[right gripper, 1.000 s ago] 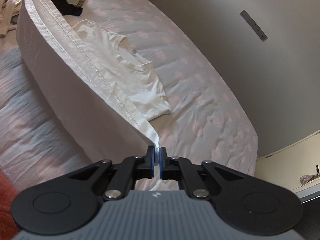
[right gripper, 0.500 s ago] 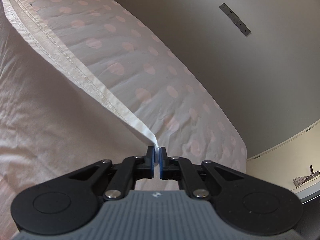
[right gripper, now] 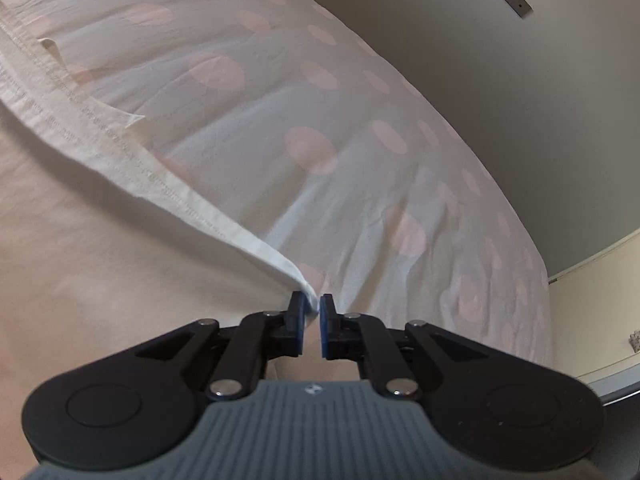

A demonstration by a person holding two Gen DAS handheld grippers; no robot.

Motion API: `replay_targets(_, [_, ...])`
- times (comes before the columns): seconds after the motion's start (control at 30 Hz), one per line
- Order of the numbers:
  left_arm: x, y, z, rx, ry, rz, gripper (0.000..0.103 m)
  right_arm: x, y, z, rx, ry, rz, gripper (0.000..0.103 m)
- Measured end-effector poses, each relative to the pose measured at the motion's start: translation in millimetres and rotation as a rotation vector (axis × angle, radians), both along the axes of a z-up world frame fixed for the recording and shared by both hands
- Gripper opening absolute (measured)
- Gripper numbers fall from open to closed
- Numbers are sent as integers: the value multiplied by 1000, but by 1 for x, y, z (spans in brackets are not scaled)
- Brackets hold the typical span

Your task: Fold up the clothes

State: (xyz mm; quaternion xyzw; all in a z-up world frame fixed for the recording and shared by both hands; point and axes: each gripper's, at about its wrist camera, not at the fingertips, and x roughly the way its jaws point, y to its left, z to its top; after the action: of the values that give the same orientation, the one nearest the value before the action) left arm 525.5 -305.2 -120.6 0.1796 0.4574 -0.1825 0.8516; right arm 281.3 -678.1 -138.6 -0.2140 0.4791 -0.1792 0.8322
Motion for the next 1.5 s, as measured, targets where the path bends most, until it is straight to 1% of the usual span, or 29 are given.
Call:
replay_targets(0.03, [1,2,-4,-1,6,10,7,0,-3,-4,7,-7,-17,29])
replay_targets(0.07, [2,5,-6,-9,25,21,19,-1,-6,-6,21,-15,-31,36])
replay_targets(0.13, [-3,14,-6,-23,38,36,29,-8,-11,-4,65,-36,-60,37])
replay_targets(0.23, [-23,28,0,-54,37,36,30,-29,-9,2,128,-68,-92,39])
replay_targets(0.3, [-42,40,4,-103,54,40,33,-49,-2,6,182,-92,-104,39])
replay_targets(0.37, [-67,52,9,-142,66,37,38,-75,12,9,223,-121,-107,39])
replay_targets(0.43, [-96,62,13,-174,67,32,38,-103,31,12,254,-149,-101,41])
replay_targets(0.47, [-111,67,14,-186,71,27,38,-118,42,13,265,-166,-100,43])
replay_targets(0.53, [-139,75,15,-206,73,25,38,-146,62,14,291,-201,-100,48])
replay_targets(0.63, [-179,85,14,-206,39,31,38,-183,90,12,309,-243,-112,49])
replay_targets(0.73, [-214,94,10,-213,26,45,39,-217,117,8,325,-274,-131,50])
replay_targets(0.77, [-225,95,9,-199,13,42,40,-227,127,5,318,-279,-134,50])
replay_targets(0.8, [-237,95,6,-169,-16,33,40,-236,136,1,299,-282,-133,51])
replay_targets(0.9, [-268,90,-5,-49,-100,-7,44,-258,163,-12,234,-271,-111,52])
replay_targets(1.0, [-291,80,-17,51,-162,-74,44,-269,183,-25,147,-254,-80,53])
replay_targets(1.07, [-304,71,-25,120,-215,-109,45,-273,195,-34,67,-251,-57,55])
replay_targets(1.17, [-315,60,-36,198,-279,-145,45,-275,207,-48,-62,-250,-13,60])
replay_targets(1.2, [-316,57,-41,217,-286,-157,45,-274,210,-55,-94,-235,2,60])
replay_targets(1.27, [-318,50,-50,255,-308,-193,45,-269,215,-70,-151,-185,35,60])
replay_targets(1.33, [-321,42,-59,319,-363,-240,45,-261,218,-84,-183,-126,63,61])
replay_targets(1.37, [-321,39,-64,347,-386,-249,45,-258,219,-88,-206,-112,78,61])
replay_targets(1.4, [-320,36,-68,376,-409,-259,45,-255,221,-92,-237,-111,96,61])
replay_targets(1.47, [-316,32,-75,415,-447,-269,45,-251,223,-96,-296,-111,115,68])
replay_targets(1.5, [-315,29,-78,433,-467,-277,45,-250,223,-98,-316,-117,120,69])
